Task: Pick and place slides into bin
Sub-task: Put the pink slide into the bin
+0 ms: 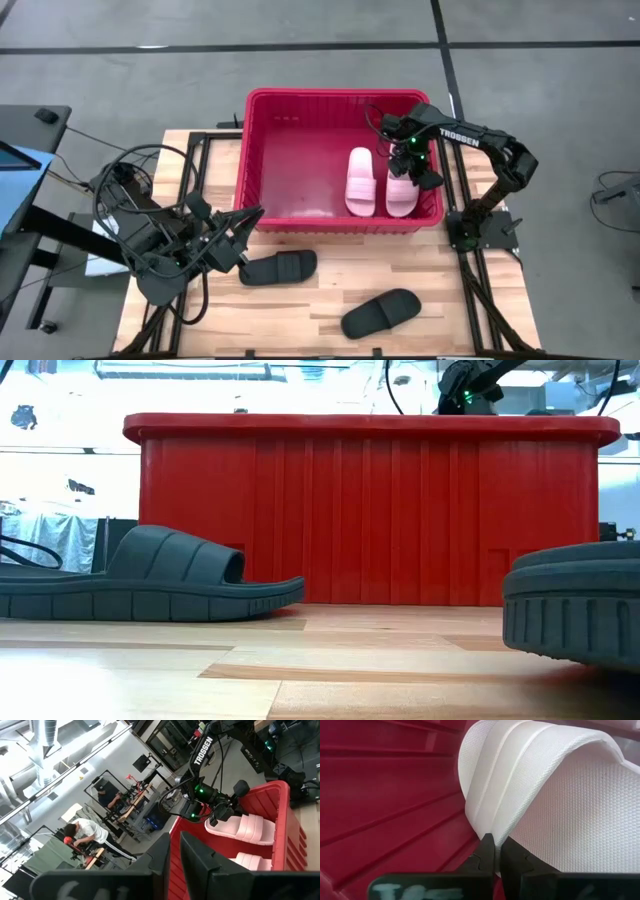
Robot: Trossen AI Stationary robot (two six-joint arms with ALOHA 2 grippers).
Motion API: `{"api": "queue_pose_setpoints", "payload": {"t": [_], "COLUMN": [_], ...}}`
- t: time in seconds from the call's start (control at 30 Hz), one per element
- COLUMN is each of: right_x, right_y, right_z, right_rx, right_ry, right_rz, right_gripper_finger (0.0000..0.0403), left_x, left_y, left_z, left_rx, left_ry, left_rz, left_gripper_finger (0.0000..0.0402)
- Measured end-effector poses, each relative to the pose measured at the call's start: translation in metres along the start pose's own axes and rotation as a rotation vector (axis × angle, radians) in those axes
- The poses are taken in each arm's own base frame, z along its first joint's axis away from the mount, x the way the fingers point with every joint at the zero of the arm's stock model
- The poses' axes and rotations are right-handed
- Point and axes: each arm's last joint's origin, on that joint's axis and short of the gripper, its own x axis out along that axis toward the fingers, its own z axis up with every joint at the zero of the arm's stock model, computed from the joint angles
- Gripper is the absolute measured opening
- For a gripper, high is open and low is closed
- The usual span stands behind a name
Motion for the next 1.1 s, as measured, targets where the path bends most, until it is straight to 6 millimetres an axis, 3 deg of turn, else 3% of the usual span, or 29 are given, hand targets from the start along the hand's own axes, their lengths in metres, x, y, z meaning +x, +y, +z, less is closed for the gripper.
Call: {"api": "queue_pose_setpoints", "payload": {"t": [0.27,0.6,1.1], "right_x": [0.0000,0.0001,0.0001], "right_y": [-0.0001,-0.0034,-0.0059], "right_z": [-0.0002,0.0014,0.0023], "right_rx": [0.002,0.043,0.071], "right_ry": [0.007,0.031,0.033], "right_rz": [-0.003,-0.059,-0.092], "right_gripper_finger": [0.0004,0.0045,0.0050], "left_x": [0.0000,0.0000,0.0000], "left_y": [0.0000,-0.0001,-0.0001], "left_z": [0.0000,-0.0002,-0.0002], "left_rx": [0.000,0.000,-0.001], "left_ry": [0.000,0.000,0.000], "left_rz": [-0.001,-0.001,-0.001], "left_gripper_finger": [0.0034,0.0034,0.0034]}}
